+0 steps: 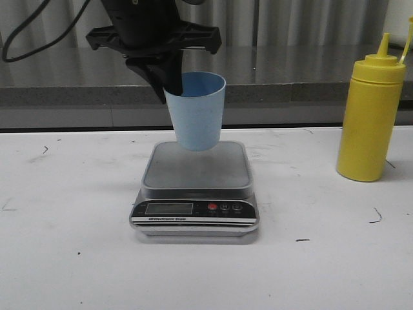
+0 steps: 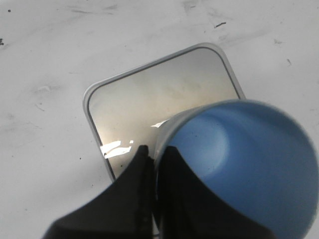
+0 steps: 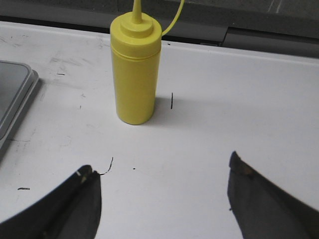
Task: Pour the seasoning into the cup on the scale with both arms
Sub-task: 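Lift the blue cup with the left gripper and carry it over the scale, then set the cup on the scale, open the left gripper, raise it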
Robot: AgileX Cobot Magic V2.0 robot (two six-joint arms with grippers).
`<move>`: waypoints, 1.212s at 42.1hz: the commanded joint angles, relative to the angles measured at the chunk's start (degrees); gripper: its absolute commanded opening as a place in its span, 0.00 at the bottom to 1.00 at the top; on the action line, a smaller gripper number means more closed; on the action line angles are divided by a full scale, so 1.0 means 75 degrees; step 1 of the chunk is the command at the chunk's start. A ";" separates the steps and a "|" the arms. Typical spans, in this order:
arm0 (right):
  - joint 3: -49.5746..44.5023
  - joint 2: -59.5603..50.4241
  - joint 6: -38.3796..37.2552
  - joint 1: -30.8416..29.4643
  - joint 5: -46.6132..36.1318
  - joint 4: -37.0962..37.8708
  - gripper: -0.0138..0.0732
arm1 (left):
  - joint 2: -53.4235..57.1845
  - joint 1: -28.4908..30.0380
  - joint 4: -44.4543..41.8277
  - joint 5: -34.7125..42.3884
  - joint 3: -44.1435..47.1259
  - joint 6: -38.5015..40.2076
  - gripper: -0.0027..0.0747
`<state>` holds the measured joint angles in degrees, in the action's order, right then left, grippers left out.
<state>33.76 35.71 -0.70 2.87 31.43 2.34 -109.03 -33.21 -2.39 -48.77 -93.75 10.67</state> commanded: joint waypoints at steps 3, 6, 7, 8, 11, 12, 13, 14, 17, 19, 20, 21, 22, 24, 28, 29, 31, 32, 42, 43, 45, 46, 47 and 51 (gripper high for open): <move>0.0257 0.0065 0.0094 -0.0012 -0.0522 0.0095 0.79 | -0.0150 -0.0048 -0.0180 -0.0178 -0.0937 0.0123 0.01; 0.0257 0.0065 0.0094 -0.0012 -0.0522 0.0095 0.79 | -0.0355 -0.0048 -0.0403 -0.0459 -0.1171 0.0123 0.01; 0.0257 0.0065 0.0094 -0.0012 -0.0522 0.0095 0.79 | -0.0429 -0.0048 -0.0436 -0.0566 -0.1224 0.0123 0.01; 0.0257 0.0065 0.0094 -0.0012 -0.0522 0.0095 0.79 | -0.0457 -0.0048 -0.0436 -0.0583 -0.1257 0.0123 0.01; 0.0257 0.0065 0.0094 -0.0012 -0.0522 0.0095 0.79 | -0.0534 -0.0034 -0.0422 -0.0623 -0.1305 0.0123 0.01; 0.0257 0.0065 0.0094 -0.0012 -0.0522 0.0095 0.79 | -0.0549 -0.0034 -0.0422 -0.0608 -0.1305 0.0123 0.01; 0.0257 0.0065 0.0094 -0.0012 -0.0522 0.0095 0.79 | -0.0554 -0.0034 -0.0380 -0.0593 -0.1305 0.0123 0.01; 0.0257 0.0065 0.0094 -0.0012 -0.0522 0.0095 0.79 | -0.0554 -0.0034 -0.0343 -0.0596 -0.1305 0.0123 0.01; 0.0257 0.0065 0.0094 -0.0012 -0.0522 0.0095 0.79 | -0.0554 -0.0034 -0.0299 -0.0596 -0.1305 0.0123 0.01; 0.0257 0.0065 0.0094 -0.0012 -0.0522 0.0095 0.79 | -0.0554 -0.0034 -0.0299 -0.0596 -0.1305 0.0123 0.01; 0.0257 0.0065 0.0094 -0.0012 -0.0522 0.0095 0.79 | -0.0554 -0.0034 -0.0299 -0.0596 -0.1305 0.0123 0.01; 0.0257 0.0065 0.0094 -0.0012 -0.0522 0.0095 0.79 | -0.0554 -0.0034 -0.0299 -0.0614 -0.1305 0.0123 0.01; 0.0257 0.0065 0.0094 -0.0012 -0.0522 0.0095 0.79 | -0.0554 -0.0034 -0.0299 -0.0647 -0.1305 0.0123 0.01; 0.0257 0.0065 0.0094 -0.0012 -0.0522 0.0095 0.79 | -0.0554 -0.0034 -0.0299 -0.0667 -0.1305 0.0110 0.02; 0.0257 0.0065 0.0094 -0.0012 -0.0522 0.0095 0.79 | -0.0554 -0.0034 -0.0250 -0.0678 -0.1305 0.0110 0.09; 0.0257 0.0065 0.0094 -0.0012 -0.0522 0.0095 0.79 | -0.0554 -0.0034 -0.0209 -0.0664 -0.1305 0.0110 0.12; 0.0257 0.0065 0.0094 -0.0012 -0.0522 0.0095 0.79 | -0.0554 -0.0034 -0.0112 -0.0610 -0.1305 0.0110 0.22; 0.0257 0.0065 0.0094 -0.0012 -0.0522 0.0095 0.79 | -0.0554 -0.0034 -0.0073 -0.0568 -0.1305 0.0110 0.28; 0.0257 0.0065 0.0094 -0.0012 -0.0522 0.0095 0.79 | -0.0393 -0.0034 0.0084 -0.0731 -0.1305 0.0075 0.59; 0.0257 0.0065 0.0094 -0.0012 -0.0522 0.0095 0.79 | -0.0360 -0.0034 0.0084 -0.0741 -0.1305 0.0053 0.59; 0.0257 0.0065 0.0094 -0.0012 -0.0522 0.0095 0.79 | -0.0182 -0.0034 0.0084 -0.0846 -0.1305 -0.0082 0.59; 0.0257 0.0065 0.0094 -0.0012 -0.0522 0.0095 0.79 | -0.0092 -0.0034 0.0084 -0.0880 -0.1305 -0.0145 0.59; 0.0257 0.0065 0.0094 -0.0012 -0.0522 0.0095 0.79 | 0.0049 -0.0034 0.0084 -0.0930 -0.1305 -0.0177 0.59; 0.0257 0.0065 0.0094 -0.0012 -0.0522 0.0095 0.79 | 0.0612 -0.0034 0.0084 -0.1228 -0.1254 -0.0177 0.59</move>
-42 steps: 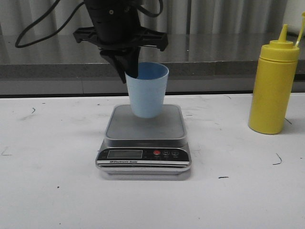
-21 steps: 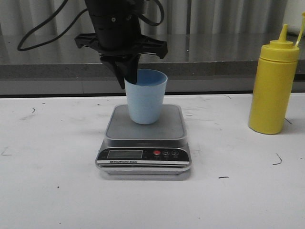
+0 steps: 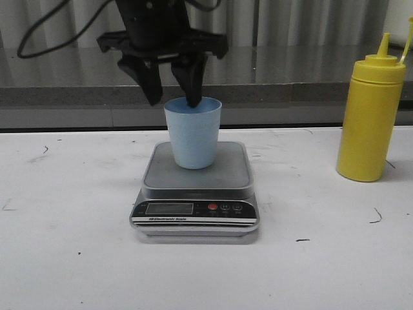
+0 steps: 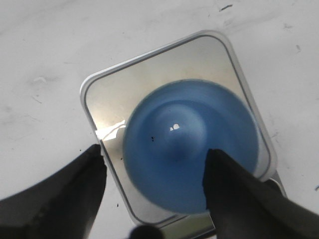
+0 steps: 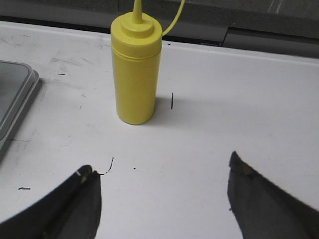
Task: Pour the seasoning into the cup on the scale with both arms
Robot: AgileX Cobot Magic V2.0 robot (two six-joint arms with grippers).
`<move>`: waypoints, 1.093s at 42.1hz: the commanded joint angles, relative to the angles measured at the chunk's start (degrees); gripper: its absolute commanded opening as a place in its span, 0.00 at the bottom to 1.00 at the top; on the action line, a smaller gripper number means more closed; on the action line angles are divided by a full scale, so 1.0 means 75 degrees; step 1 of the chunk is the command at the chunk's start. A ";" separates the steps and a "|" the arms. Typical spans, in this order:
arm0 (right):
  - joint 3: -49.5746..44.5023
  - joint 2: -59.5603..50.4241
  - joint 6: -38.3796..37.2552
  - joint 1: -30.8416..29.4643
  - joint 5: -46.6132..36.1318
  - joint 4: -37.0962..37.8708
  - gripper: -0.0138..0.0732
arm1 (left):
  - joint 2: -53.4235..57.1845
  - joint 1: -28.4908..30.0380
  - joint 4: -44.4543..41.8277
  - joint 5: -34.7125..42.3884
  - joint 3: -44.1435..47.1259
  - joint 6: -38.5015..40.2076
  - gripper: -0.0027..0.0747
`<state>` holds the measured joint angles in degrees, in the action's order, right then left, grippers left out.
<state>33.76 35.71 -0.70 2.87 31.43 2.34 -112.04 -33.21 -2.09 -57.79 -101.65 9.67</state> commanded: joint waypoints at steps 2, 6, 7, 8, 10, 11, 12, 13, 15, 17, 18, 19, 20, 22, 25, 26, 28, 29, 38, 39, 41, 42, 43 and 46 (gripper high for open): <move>0.0257 0.0065 0.0094 -0.0012 -0.0522 0.0095 0.79 | 0.1388 -0.0034 0.0045 -0.0061 -0.0072 -0.0189 0.59; 0.0257 0.0065 0.0094 -0.0012 -0.0522 0.0095 0.79 | 0.2262 -0.0034 0.0068 0.0271 0.0451 -0.0307 0.59; 0.0257 0.0065 0.0094 -0.0012 -0.0522 0.0095 0.79 | 0.2398 -0.0034 0.0068 0.0333 0.0612 -0.0307 0.59; 0.0257 0.0065 0.0094 -0.0012 -0.0522 0.0095 0.79 | 0.2679 -0.0034 0.0068 0.0427 0.0839 -0.0321 0.59; 0.0257 0.0065 0.0094 -0.0012 -0.0522 0.0095 0.79 | 0.3090 -0.0034 0.0068 0.0553 0.1200 -0.0421 0.59; 0.0257 0.0065 0.0094 -0.0012 -0.0522 0.0095 0.79 | 0.3372 -0.0034 0.0068 0.0637 0.1455 -0.0452 0.59; 0.0257 0.0065 0.0094 -0.0012 -0.0522 0.0095 0.79 | 0.3576 -0.0034 0.0068 0.0709 0.1651 -0.0452 0.59; 0.0257 0.0065 0.0094 -0.0012 -0.0522 0.0095 0.79 | 0.3779 -0.0034 0.0068 0.0758 0.1846 -0.0467 0.59; 0.0257 0.0065 0.0094 -0.0012 -0.0522 0.0095 0.79 | 0.4254 -0.0034 0.0068 0.0853 0.2311 -0.0536 0.59; 0.0257 0.0065 0.0094 -0.0012 -0.0522 0.0095 0.79 | 0.4728 -0.0034 0.0068 0.0996 0.2795 -0.0598 0.59; 0.0257 0.0065 0.0094 -0.0012 -0.0522 0.0095 0.79 | 0.4993 -0.0034 0.0068 0.1103 0.3009 -0.0594 0.59; 0.0257 0.0065 0.0094 -0.0012 -0.0522 0.0095 0.79 | 0.5195 -0.0034 0.0068 0.1189 0.3291 -0.0594 0.59; 0.0257 0.0065 0.0094 -0.0012 -0.0522 0.0095 0.79 | 0.5392 -0.0034 0.0068 0.1292 0.3505 -0.0594 0.59; 0.0257 0.0065 0.0094 -0.0012 -0.0522 0.0095 0.79 | 0.5838 -0.0034 0.0068 0.1494 0.3998 -0.0594 0.59; 0.0257 0.0065 0.0094 -0.0012 -0.0522 0.0095 0.79 | 0.6439 -0.0034 0.0068 0.1704 0.4670 -0.0607 0.59; 0.0257 0.0065 0.0094 -0.0012 -0.0522 0.0095 0.79 | 0.6669 -0.0034 0.0068 0.1738 0.4863 -0.0607 0.59; 0.0257 0.0065 0.0094 -0.0012 -0.0522 0.0095 0.79 | 0.6989 -0.0034 0.0068 0.1777 0.5291 -0.0611 0.59; 0.0257 0.0065 0.0094 -0.0012 -0.0522 0.0095 0.79 | 0.7201 -0.0034 0.0068 0.1797 0.5470 -0.0611 0.59; 0.0257 0.0065 0.0094 -0.0012 -0.0522 0.0095 0.79 | 0.8515 -0.0034 0.0068 0.2143 0.6939 -0.0611 0.59; 0.0257 0.0065 0.0094 -0.0012 -0.0522 0.0095 0.79 | 0.8685 -0.0034 0.0051 0.2222 0.7099 -0.0611 0.59; 0.0257 0.0065 0.0094 -0.0012 -0.0522 0.0095 0.79 | 0.8857 -0.0034 -0.0030 0.2289 0.7284 -0.0611 0.59; 0.0257 0.0065 0.0094 -0.0012 -0.0522 0.0095 0.79 | 0.8954 -0.0034 -0.0070 0.2306 0.7350 -0.0611 0.59; 0.0257 0.0065 0.0094 -0.0012 -0.0522 0.0095 0.79 | 0.9022 -0.0034 -0.0110 0.2325 0.7418 -0.0611 0.59; 0.0257 0.0065 0.0094 -0.0012 -0.0522 0.0095 0.79 | 0.9165 -0.0034 -0.0242 0.2337 0.7500 -0.0611 0.59</move>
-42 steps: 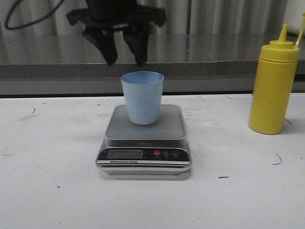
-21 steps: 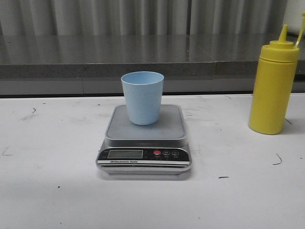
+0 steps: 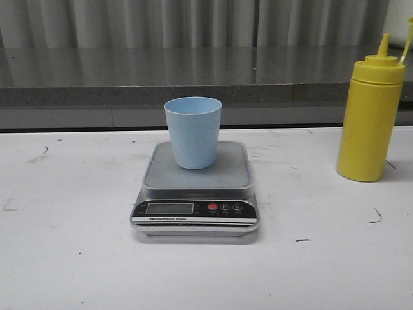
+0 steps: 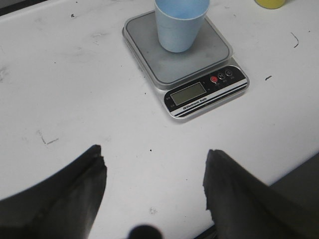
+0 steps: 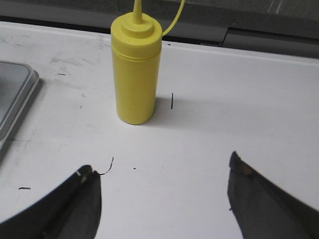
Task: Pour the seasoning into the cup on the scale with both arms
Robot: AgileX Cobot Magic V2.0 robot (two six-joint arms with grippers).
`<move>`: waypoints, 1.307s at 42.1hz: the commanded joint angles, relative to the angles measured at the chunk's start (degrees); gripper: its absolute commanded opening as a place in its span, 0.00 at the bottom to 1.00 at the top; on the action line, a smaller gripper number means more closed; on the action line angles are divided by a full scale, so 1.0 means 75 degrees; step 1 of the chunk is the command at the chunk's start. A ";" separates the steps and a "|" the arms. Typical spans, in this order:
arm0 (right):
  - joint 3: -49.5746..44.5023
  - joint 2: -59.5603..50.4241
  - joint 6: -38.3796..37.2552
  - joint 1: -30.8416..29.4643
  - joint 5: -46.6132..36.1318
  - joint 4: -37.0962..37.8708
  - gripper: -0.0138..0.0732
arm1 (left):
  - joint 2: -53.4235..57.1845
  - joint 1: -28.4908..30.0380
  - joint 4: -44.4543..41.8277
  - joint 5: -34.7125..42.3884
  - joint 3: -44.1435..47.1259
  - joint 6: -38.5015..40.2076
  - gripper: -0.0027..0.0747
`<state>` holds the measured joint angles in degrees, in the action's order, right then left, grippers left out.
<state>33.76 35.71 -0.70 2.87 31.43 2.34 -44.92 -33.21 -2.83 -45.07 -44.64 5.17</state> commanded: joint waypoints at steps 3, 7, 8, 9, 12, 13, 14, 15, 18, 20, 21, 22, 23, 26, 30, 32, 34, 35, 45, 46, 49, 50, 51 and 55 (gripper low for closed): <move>0.0257 0.0065 0.0094 -0.0012 -0.0522 0.0095 0.79 | 0.0214 -0.0034 -0.0176 0.0642 -0.0099 -0.0011 0.59; 0.0257 0.0065 0.0094 -0.0012 -0.0541 0.0095 0.79 | 0.0196 -0.0034 -0.0176 0.0642 -0.0099 -0.0011 0.59; 0.0257 0.0065 0.0094 -0.0012 -0.0580 0.0095 0.79 | 0.0196 -0.0034 -0.0176 0.0642 -0.0099 -0.0011 0.59; 0.0257 0.0065 0.0094 -0.0012 -0.0632 0.0095 0.79 | 0.0196 -0.0034 -0.0176 0.0642 -0.0099 -0.0011 0.59; 0.0257 0.0065 0.0094 -0.0012 -0.0759 0.0095 0.79 | 0.0196 -0.0034 -0.0176 0.0660 -0.0099 -0.0011 0.59; 0.0257 0.0065 0.0094 -0.0012 -0.0778 0.0095 0.79 | 0.0196 -0.0034 -0.0176 0.0660 -0.0099 -0.0011 0.59; 0.0257 0.0065 0.0049 -0.0012 -0.0779 0.0087 0.79 | 0.0196 -0.0034 -0.0176 0.0660 -0.0099 -0.0011 0.59; 0.0257 0.0065 0.0049 -0.0012 -0.0757 0.0086 0.79 | 0.0196 -0.0034 -0.0176 0.0660 -0.0099 -0.0011 0.59; 0.0257 0.0065 0.0094 -0.0012 -0.0718 0.0079 0.79 | 0.0196 -0.0034 -0.0176 0.0660 -0.0099 -0.0011 0.59; 0.0257 0.0065 0.0094 -0.0012 -0.0743 0.0079 0.79 | 0.0196 -0.0034 -0.0176 0.0660 -0.0099 -0.0011 0.59; 0.0257 0.0065 0.0094 -0.0012 -0.0765 0.0079 0.79 | 0.0196 -0.0034 -0.0176 0.0660 -0.0099 -0.0011 0.59; 0.0257 0.0085 0.0094 -0.0012 -0.0804 0.0079 0.79 | 0.0196 -0.0034 -0.0176 0.0660 -0.0099 -0.0011 0.59; 0.0257 0.0125 0.0094 -0.0012 -0.0858 0.0079 0.80 | 0.0196 -0.0034 -0.0176 0.0660 -0.0099 -0.0011 0.59; 0.0257 0.0250 0.0094 -0.0012 -0.1032 0.0079 0.83 | 0.0196 -0.0034 -0.0176 0.0660 -0.0099 -0.0011 0.59; 0.0257 0.0571 0.0094 0.0071 -0.1231 -0.0056 0.91 | 0.0196 -0.0034 -0.0176 0.0660 -0.0099 -0.0011 0.59; 0.0257 0.0792 0.0094 0.0141 -0.1307 -0.0209 0.92 | 0.0196 -0.0034 -0.0176 0.0660 -0.0099 -0.0011 0.59; 0.0257 0.0987 0.0094 0.0206 -0.1415 -0.0376 0.91 | 0.0196 -0.0034 -0.0176 0.0660 -0.0099 -0.0011 0.59; 0.0257 0.1109 0.0094 0.0245 -0.1458 -0.0456 0.91 | 0.0196 -0.0034 -0.0176 0.0660 -0.0099 -0.0011 0.59; -0.0647 0.2267 0.0033 0.0389 -0.3490 -0.0615 0.91 | 0.0196 -0.0034 -0.0176 0.0660 -0.0099 -0.0011 0.59; -0.0765 0.2355 0.0033 0.0406 -0.3795 -0.0669 0.91 | 0.0196 -0.0034 -0.0176 0.0660 -0.0099 -0.0011 0.59; -0.1134 0.2665 0.0033 0.0427 -0.4867 -0.0730 0.91 | 0.0196 -0.0034 -0.0176 0.0660 -0.0099 -0.0011 0.59; -0.1239 0.2764 0.0033 0.0427 -0.5197 -0.0743 0.91 | 0.0196 -0.0034 -0.0176 0.0660 -0.0099 -0.0011 0.59; -0.1368 0.2901 0.0025 0.0427 -0.5610 -0.0741 0.91 | 0.0196 -0.0034 -0.0176 0.0660 -0.0099 -0.0011 0.59; -0.1674 0.3415 -0.0022 0.0427 -0.6792 -0.0746 0.91 | 0.0196 -0.0034 -0.0176 0.0660 -0.0099 -0.0011 0.59</move>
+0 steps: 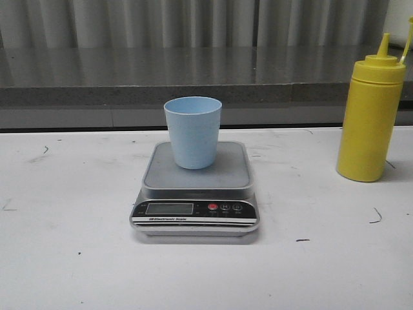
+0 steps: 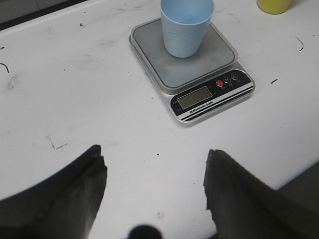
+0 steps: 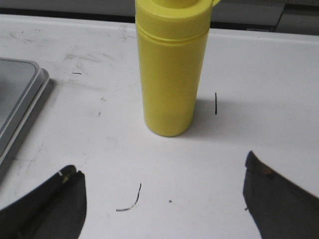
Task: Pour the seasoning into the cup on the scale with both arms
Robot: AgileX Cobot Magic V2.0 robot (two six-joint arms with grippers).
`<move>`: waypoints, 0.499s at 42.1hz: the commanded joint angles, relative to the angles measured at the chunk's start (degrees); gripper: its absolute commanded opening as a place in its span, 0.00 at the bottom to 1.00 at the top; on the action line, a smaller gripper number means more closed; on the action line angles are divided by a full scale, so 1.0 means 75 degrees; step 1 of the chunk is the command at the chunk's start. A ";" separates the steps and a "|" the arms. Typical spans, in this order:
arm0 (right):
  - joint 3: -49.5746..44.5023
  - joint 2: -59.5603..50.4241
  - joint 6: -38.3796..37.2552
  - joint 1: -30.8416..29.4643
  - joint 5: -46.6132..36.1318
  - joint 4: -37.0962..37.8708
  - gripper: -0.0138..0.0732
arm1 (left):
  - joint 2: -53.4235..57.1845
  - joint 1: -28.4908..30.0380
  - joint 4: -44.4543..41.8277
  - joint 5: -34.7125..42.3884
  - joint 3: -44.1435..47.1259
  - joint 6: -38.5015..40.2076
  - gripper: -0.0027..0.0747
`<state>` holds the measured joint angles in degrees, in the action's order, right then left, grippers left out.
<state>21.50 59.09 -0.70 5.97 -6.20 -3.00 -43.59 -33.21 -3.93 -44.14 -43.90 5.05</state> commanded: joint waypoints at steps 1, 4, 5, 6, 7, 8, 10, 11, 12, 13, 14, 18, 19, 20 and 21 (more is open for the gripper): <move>-0.0097 0.0480 -0.0022 0.0013 -0.2095 -0.0035 0.91 | 0.0018 -0.0034 -0.0028 0.0536 -0.0197 0.0005 0.59; -0.0166 0.0992 -0.0027 0.0013 -0.2752 -0.0035 0.91 | 0.0018 -0.0034 -0.0028 0.0536 -0.0197 0.0005 0.59; -0.0166 0.1156 -0.0027 0.0013 -0.2894 -0.0035 0.91 | 0.0018 -0.0034 -0.0028 0.0536 -0.0197 0.0005 0.59; -0.0166 0.1323 -0.0027 0.0013 -0.3052 -0.0035 0.91 | 0.0018 -0.0034 -0.0028 0.0536 -0.0197 0.0005 0.59; -0.0166 0.1491 -0.0027 0.0013 -0.3227 -0.0035 0.91 | 0.0018 -0.0034 -0.0028 0.0536 -0.0197 0.0005 0.59; -0.0166 0.1665 -0.0027 0.0013 -0.3460 -0.0035 0.91 | 0.0018 -0.0034 -0.0028 0.0536 -0.0197 0.0005 0.59; -0.0166 0.2074 -0.0027 0.0013 -0.3864 -0.0035 0.91 | 0.0018 -0.0034 -0.0028 0.0536 -0.0197 0.0005 0.59; -0.0166 0.2252 -0.0027 0.0013 -0.4154 -0.0035 0.91 | 0.0018 -0.0034 -0.0028 0.0536 -0.0197 0.0005 0.59; -0.0166 0.2490 -0.0027 0.0013 -0.4377 -0.0035 0.91 | 0.0018 -0.0034 -0.0028 0.0536 -0.0197 0.0005 0.59; -0.0166 0.2726 -0.0027 0.0013 -0.4685 -0.0035 0.91 | 0.0018 -0.0034 -0.0028 0.0536 -0.0197 0.0005 0.59; -0.0166 0.2907 -0.0027 0.0013 -0.5007 -0.0035 0.91 | 0.0018 -0.0034 -0.0028 0.0536 -0.0197 0.0005 0.59; -0.0166 0.3720 -0.0027 0.0013 -0.6077 -0.0028 0.91 | 0.0018 -0.0034 -0.0028 0.0536 -0.0197 0.0005 0.59; -0.0166 0.3883 -0.0027 0.0013 -0.6305 -0.0028 0.91 | 0.0018 -0.0034 -0.0028 0.0536 -0.0197 0.0005 0.59; -0.0166 0.4043 -0.0027 0.0013 -0.6591 -0.0028 0.91 | 0.0018 -0.0034 -0.0028 0.0536 -0.0197 0.0005 0.59; -0.0155 0.4198 -0.0027 0.0013 -0.6731 -0.0028 0.91 | 0.0018 -0.0034 -0.0028 0.0536 -0.0197 0.0005 0.59</move>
<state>19.08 88.61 -0.81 5.97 -45.58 -3.25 -43.59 -33.21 -3.93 -44.04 -43.90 5.05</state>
